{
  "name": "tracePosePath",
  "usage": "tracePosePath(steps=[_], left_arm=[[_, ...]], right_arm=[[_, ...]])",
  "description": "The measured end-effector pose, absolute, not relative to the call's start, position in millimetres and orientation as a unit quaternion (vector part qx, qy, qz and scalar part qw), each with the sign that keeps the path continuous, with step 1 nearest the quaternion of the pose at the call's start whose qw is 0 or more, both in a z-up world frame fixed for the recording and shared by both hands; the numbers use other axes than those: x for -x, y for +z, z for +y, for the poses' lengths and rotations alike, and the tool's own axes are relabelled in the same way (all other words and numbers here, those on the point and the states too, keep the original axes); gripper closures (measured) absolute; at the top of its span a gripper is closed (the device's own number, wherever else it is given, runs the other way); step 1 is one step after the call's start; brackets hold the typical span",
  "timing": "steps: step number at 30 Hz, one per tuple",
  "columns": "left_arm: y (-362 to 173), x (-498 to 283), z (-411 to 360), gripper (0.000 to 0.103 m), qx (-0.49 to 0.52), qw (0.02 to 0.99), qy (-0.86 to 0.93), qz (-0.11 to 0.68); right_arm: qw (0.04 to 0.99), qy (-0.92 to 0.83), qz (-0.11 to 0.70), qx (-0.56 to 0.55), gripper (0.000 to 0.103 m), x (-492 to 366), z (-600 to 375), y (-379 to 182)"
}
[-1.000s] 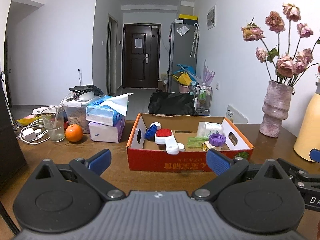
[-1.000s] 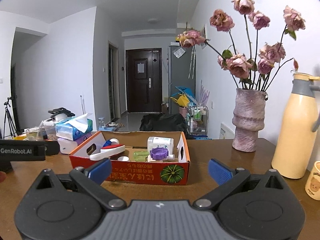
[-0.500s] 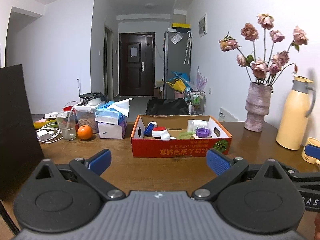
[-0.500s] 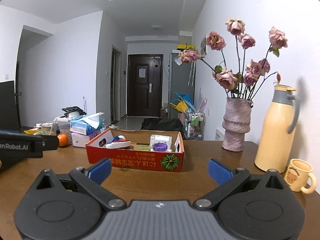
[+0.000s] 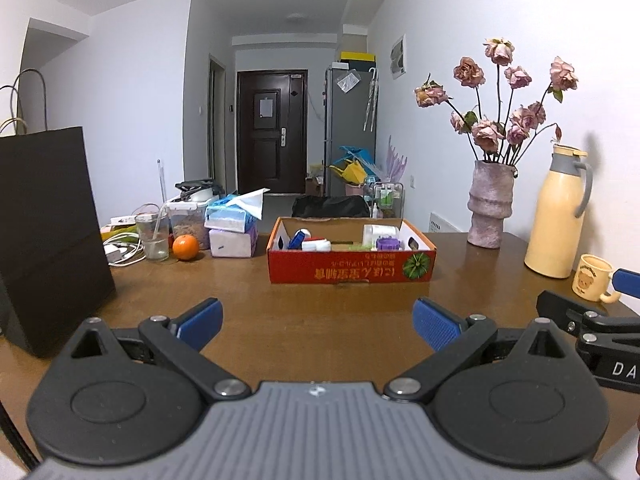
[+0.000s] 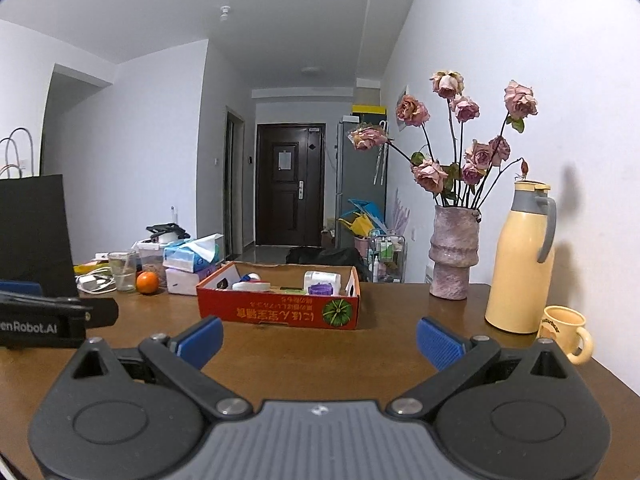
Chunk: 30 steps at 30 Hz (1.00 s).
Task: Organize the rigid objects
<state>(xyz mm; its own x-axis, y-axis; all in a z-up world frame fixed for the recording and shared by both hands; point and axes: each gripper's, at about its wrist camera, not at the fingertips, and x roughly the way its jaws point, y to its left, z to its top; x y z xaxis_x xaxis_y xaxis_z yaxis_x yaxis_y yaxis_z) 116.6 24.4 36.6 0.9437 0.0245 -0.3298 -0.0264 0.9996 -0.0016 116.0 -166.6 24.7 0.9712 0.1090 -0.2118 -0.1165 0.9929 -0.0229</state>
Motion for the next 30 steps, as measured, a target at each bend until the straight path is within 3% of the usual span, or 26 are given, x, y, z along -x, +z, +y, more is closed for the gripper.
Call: tracePosePath(steps=[30], left_arm=[[33,-82,25,0.0,0.007,0.986,0.013,0.167]], right_arm=[[0.993,0.059,0.102,0.026,0.0,-83,-165,21]])
